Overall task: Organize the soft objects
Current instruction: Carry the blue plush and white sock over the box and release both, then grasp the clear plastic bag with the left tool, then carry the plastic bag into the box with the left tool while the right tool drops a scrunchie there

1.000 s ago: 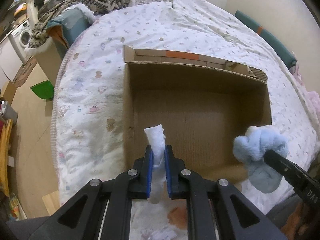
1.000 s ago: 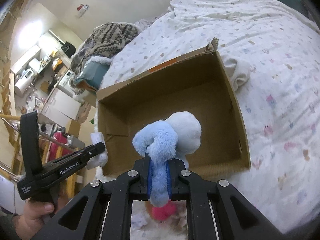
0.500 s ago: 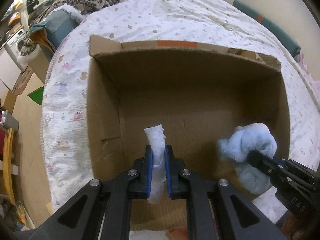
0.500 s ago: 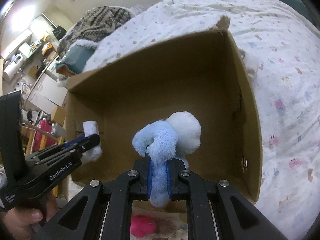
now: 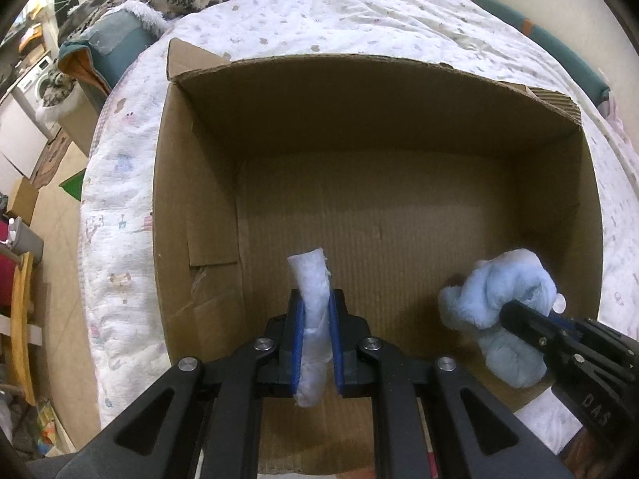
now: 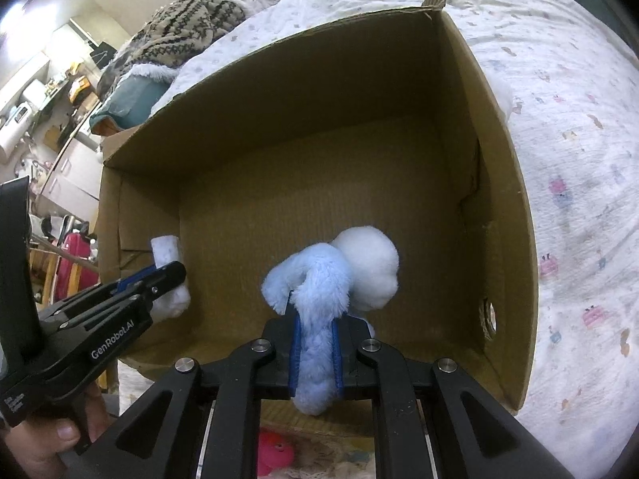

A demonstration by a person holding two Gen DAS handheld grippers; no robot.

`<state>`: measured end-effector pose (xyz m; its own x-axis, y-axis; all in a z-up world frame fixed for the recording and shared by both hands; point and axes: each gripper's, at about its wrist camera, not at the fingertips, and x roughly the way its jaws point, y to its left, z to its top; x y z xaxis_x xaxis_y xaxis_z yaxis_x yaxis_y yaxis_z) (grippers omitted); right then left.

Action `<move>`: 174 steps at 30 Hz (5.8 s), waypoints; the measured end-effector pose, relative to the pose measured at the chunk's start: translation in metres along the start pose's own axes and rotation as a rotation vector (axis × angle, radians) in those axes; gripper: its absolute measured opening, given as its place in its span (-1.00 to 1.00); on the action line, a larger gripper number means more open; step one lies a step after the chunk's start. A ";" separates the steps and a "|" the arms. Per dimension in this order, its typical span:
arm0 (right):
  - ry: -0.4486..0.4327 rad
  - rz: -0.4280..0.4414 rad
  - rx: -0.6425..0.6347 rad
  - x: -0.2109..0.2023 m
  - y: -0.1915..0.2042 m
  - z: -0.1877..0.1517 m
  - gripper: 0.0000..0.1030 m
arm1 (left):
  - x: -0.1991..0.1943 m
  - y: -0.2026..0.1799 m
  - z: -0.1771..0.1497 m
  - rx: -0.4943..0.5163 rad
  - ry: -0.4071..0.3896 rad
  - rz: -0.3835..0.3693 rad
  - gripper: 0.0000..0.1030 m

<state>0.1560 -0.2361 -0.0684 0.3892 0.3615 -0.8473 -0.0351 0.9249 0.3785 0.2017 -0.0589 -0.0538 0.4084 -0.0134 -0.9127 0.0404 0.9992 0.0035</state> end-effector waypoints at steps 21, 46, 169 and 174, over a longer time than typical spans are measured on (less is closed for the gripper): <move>-0.087 -0.008 -0.036 -0.030 0.009 -0.002 0.30 | -0.022 0.011 0.003 -0.033 0.000 0.013 0.14; -0.150 -0.056 -0.065 -0.087 0.017 -0.043 0.50 | -0.092 0.037 -0.044 -0.089 -0.087 0.025 0.16; -0.009 -0.035 0.032 -0.031 -0.015 -0.001 -0.68 | -0.027 0.029 -0.003 -0.008 -0.078 -0.030 -0.54; 0.017 -0.039 0.016 -0.021 -0.012 -0.005 -0.65 | -0.028 0.028 -0.004 -0.022 -0.055 -0.068 -0.49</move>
<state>0.1436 -0.2542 -0.0573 0.3740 0.3275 -0.8677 -0.0052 0.9363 0.3511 0.1881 -0.0309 -0.0297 0.4545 -0.0824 -0.8869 0.0500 0.9965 -0.0669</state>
